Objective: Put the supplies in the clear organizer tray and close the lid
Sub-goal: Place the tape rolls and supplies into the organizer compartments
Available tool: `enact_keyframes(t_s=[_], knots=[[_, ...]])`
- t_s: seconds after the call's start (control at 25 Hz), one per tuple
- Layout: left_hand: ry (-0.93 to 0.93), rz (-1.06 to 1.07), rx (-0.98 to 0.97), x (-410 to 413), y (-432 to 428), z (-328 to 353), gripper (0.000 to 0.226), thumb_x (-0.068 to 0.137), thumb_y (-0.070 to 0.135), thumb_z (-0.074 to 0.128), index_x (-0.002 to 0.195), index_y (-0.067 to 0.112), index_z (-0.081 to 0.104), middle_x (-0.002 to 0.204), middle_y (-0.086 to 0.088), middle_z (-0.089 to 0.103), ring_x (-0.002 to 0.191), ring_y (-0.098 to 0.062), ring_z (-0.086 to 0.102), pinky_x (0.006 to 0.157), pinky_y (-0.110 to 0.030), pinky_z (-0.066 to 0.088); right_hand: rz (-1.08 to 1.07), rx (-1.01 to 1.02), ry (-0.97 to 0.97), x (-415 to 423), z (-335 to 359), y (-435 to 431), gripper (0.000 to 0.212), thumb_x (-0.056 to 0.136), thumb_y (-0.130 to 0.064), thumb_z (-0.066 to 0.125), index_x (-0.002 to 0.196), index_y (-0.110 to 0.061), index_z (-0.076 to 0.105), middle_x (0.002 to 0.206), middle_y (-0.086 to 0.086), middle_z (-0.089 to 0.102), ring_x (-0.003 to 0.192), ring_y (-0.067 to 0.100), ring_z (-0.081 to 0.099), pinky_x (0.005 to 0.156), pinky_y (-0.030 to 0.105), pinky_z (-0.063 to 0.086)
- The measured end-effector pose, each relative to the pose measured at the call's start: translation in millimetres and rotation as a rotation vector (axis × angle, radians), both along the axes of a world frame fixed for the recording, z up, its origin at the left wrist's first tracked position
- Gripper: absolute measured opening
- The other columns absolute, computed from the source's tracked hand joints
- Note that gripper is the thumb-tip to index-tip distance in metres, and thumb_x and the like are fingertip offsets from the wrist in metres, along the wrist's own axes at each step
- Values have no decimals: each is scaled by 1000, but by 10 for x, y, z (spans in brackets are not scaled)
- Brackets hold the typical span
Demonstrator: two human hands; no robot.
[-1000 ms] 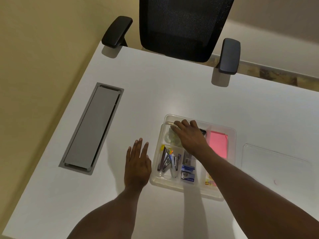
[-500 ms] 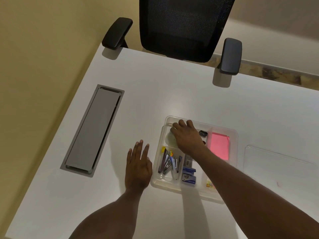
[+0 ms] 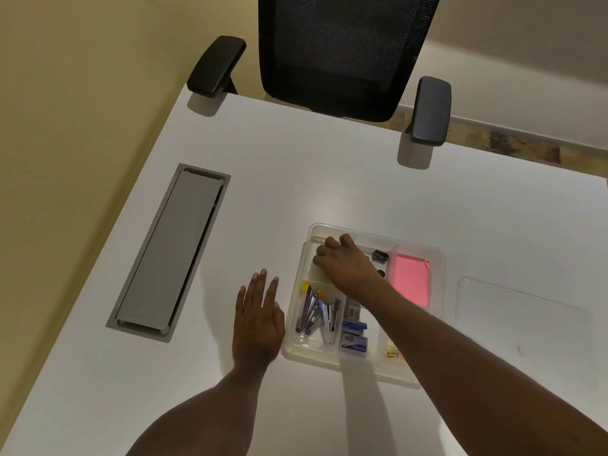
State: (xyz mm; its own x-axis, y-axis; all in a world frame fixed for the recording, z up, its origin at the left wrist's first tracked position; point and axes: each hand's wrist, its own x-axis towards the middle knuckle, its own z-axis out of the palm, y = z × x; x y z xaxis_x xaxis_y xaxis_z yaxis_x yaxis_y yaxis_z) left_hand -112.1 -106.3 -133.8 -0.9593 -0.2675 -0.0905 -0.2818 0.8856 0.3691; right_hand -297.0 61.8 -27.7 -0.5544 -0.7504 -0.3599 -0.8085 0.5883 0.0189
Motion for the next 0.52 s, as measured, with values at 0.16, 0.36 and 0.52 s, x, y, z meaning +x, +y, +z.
enact_keyframes(t_s=[0.16,0.36,0.52], knots=[[1,-9,0,12,-9,-21,57,109,47,13,160,30,31,173,1,23,162,-21,18,131,-50,23,7,-21,-3,50,-12,-22,30,86,-6,64,114,-15,65,111,7,66,111,29,53,95,44,39],[0,-3,5,8,-12,-30,57,109,48,14,160,31,32,173,2,23,162,-20,19,131,-50,23,2,-23,0,39,13,-25,25,85,-7,67,109,-15,68,106,6,64,108,28,53,92,43,40],[0,-4,7,2,-10,-31,58,108,51,12,160,31,32,172,1,25,161,-22,21,131,-50,23,72,19,-37,38,23,-37,27,86,-9,69,112,-17,68,105,2,64,108,25,50,93,42,37]])
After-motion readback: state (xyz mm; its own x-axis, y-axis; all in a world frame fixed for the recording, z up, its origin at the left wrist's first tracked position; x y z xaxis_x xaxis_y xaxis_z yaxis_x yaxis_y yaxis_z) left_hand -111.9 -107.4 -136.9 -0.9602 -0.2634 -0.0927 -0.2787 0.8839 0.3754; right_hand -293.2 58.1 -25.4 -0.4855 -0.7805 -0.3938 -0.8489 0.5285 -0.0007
